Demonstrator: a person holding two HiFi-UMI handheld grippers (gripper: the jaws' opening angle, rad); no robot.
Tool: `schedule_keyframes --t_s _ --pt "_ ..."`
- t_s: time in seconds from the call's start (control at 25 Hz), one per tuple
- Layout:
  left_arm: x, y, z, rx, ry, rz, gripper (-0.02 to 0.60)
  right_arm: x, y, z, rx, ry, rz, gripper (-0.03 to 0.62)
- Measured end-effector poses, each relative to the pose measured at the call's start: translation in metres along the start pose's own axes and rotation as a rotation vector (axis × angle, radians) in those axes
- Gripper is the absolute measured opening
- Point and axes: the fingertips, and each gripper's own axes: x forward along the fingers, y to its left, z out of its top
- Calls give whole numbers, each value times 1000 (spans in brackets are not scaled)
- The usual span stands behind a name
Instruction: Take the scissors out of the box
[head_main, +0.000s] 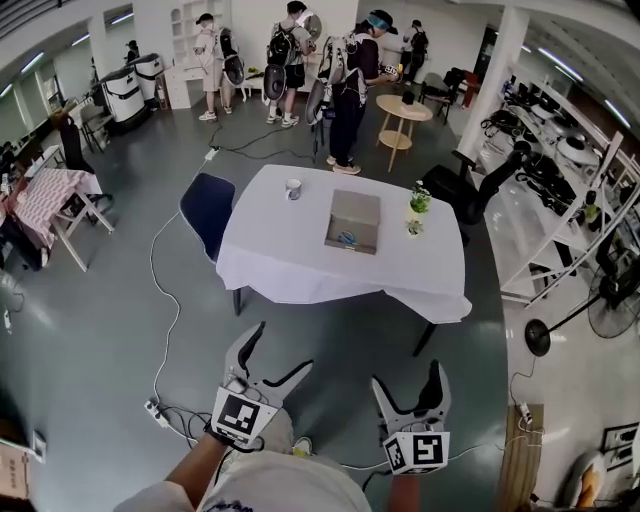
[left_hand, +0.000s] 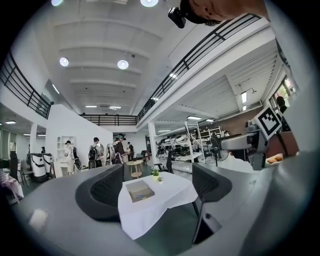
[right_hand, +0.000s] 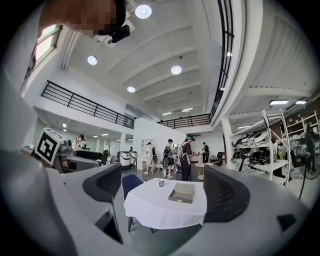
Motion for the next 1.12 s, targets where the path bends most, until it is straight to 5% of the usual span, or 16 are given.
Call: schedule_keyframes --t_s 0.28,1.12 --pt "24 15 -23 25 57 1 422 41 4 -16 -48 33 -6 492" --pt "169 180 -66 -67 24 -17 422 235 2 -23 -143 190 -33 462"
